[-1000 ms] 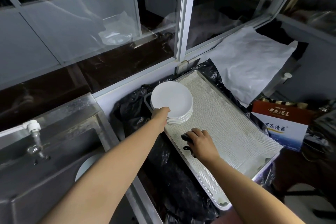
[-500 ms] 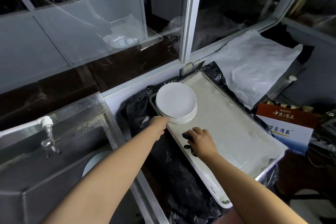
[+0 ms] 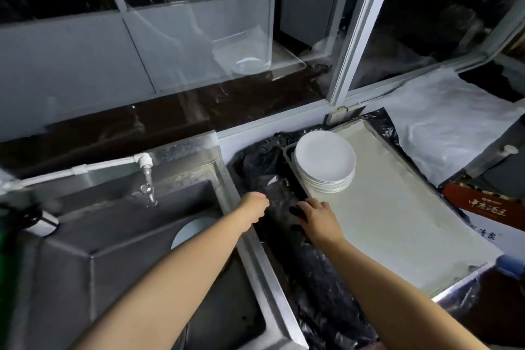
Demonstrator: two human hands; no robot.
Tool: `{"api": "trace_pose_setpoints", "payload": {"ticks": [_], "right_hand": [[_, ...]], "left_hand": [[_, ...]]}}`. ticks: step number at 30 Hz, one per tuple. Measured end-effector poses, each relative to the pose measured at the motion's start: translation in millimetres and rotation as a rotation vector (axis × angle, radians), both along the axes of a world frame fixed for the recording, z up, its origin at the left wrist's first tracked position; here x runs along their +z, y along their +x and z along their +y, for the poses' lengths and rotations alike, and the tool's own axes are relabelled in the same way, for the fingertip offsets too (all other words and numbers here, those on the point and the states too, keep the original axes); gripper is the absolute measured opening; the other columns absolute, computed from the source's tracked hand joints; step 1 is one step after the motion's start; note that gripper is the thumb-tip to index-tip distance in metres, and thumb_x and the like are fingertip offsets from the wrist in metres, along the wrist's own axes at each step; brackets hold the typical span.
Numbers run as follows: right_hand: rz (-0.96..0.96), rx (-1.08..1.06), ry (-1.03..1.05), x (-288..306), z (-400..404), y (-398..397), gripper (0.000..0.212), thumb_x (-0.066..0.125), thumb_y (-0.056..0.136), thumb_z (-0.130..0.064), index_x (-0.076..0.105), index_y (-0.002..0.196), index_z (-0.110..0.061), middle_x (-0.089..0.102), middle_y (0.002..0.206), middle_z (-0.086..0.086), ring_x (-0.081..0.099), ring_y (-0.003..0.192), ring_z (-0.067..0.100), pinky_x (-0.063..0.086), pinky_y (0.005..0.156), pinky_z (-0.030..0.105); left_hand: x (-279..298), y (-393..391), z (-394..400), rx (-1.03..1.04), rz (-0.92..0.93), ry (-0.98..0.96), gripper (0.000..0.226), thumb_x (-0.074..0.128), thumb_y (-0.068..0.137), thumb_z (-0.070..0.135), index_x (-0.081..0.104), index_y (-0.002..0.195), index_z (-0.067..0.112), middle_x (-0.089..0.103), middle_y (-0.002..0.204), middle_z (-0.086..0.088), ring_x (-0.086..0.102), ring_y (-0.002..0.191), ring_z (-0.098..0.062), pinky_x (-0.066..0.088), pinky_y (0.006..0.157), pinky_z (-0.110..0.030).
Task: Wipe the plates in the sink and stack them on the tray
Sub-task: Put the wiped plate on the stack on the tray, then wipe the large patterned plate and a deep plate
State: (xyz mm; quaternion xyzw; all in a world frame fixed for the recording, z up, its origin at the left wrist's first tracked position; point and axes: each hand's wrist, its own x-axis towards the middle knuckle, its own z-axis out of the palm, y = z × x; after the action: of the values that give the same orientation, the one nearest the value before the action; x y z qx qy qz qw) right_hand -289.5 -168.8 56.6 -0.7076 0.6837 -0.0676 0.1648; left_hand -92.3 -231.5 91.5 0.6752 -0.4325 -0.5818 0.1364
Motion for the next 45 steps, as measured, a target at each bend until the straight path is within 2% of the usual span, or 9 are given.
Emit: {"api": "trace_pose_setpoints", "payload": {"ticks": [3,7,11,20,24,29,34,41,45], "right_hand": [[0.046,0.057,-0.013,-0.8,0.4,48.6,0.041,0.063,0.092,-0.038,0.057,0.131,-0.031,0.056,0.130,-0.003,0.052,0.104,0.032,0.049,0.090,0.042],[0.006,0.135,0.001,-1.9,8.0,125.2,0.038,0.062,0.093,-0.032,0.059,0.131,-0.028,0.055,0.130,-0.001,0.049,0.106,0.033,0.048,0.090,0.045],[-0.027,0.218,0.039,-7.9,20.4,203.8,0.038,0.063,0.092,-0.030,0.061,0.129,-0.025,0.056,0.130,0.000,0.050,0.111,0.034,0.045,0.096,0.044],[-0.029,0.293,0.175,-39.8,61.4,335.1,0.043,0.063,0.092,-0.028,0.058,0.135,-0.024,0.052,0.139,0.003,0.046,0.118,0.033,0.042,0.102,0.042],[-0.029,0.290,0.236,-62.5,76.4,356.6,0.042,0.060,0.096,-0.029,0.055,0.137,-0.027,0.050,0.141,-0.003,0.045,0.120,0.028,0.041,0.103,0.038],[-0.043,0.311,0.321,-119.2,85.6,369.9,0.039,0.052,0.101,-0.031,0.052,0.140,-0.028,0.046,0.144,-0.005,0.041,0.125,0.024,0.041,0.107,0.038],[-0.094,0.378,0.375,-190.3,97.8,382.3,0.038,0.061,0.096,-0.030,0.060,0.133,-0.026,0.054,0.136,-0.004,0.047,0.118,0.029,0.046,0.100,0.042],[-0.125,0.441,0.429,-270.3,124.5,394.7,0.038,0.070,0.088,-0.033,0.063,0.126,-0.032,0.059,0.126,-0.005,0.053,0.100,0.031,0.052,0.084,0.043],[-0.150,0.420,0.453,-293.6,135.5,399.4,0.038,0.073,0.086,-0.033,0.063,0.123,-0.031,0.060,0.124,-0.005,0.054,0.097,0.033,0.054,0.080,0.044]], "left_hand": [[-0.8,55.1,19.8,-0.010,-0.025,-0.014,0.027,0.048,0.096,0.009,0.049,0.078,0.028,0.055,0.091,-0.007,0.052,0.077,-0.023,0.032,0.058,-0.028],[-3.7,143.4,46.8,0.020,-0.054,-0.018,0.018,0.054,0.097,0.013,0.064,0.109,0.023,0.069,0.108,-0.012,0.069,0.100,-0.030,0.045,0.068,-0.028],[-23.3,238.6,73.1,0.054,-0.127,-0.061,0.015,0.056,0.091,0.014,0.067,0.086,0.023,0.068,0.086,-0.008,0.064,0.076,-0.024,0.038,0.055,-0.022],[-100.3,401.8,119.1,0.113,-0.238,-0.011,0.017,0.055,0.088,0.016,0.072,0.090,0.011,0.074,0.104,-0.020,0.071,0.093,-0.031,0.056,0.081,-0.038],[-116.0,418.9,138.9,0.073,-0.327,-0.024,0.014,0.056,0.083,0.017,0.060,0.070,0.021,0.074,0.101,-0.017,0.068,0.093,-0.031,0.054,0.089,-0.036],[-173.2,433.8,167.4,0.056,-0.416,-0.013,0.027,0.055,0.094,0.010,0.073,0.114,0.008,0.074,0.113,-0.009,0.067,0.105,-0.027,0.050,0.085,-0.031],[-259.8,449.5,219.8,0.051,-0.481,0.083,0.059,0.048,0.098,0.013,0.041,0.155,0.023,0.047,0.156,-0.006,0.047,0.140,-0.026,0.043,0.109,-0.037],[-343.7,436.1,262.0,0.137,-0.494,0.249,0.087,0.047,0.089,0.003,0.009,0.162,0.031,0.025,0.165,-0.003,0.044,0.138,-0.032,0.050,0.095,-0.042],[-371.7,426.0,268.3,0.378,-0.467,0.260,0.085,0.053,0.086,-0.002,0.017,0.161,0.018,0.036,0.159,-0.016,0.049,0.135,-0.039,0.052,0.097,-0.044]]}}
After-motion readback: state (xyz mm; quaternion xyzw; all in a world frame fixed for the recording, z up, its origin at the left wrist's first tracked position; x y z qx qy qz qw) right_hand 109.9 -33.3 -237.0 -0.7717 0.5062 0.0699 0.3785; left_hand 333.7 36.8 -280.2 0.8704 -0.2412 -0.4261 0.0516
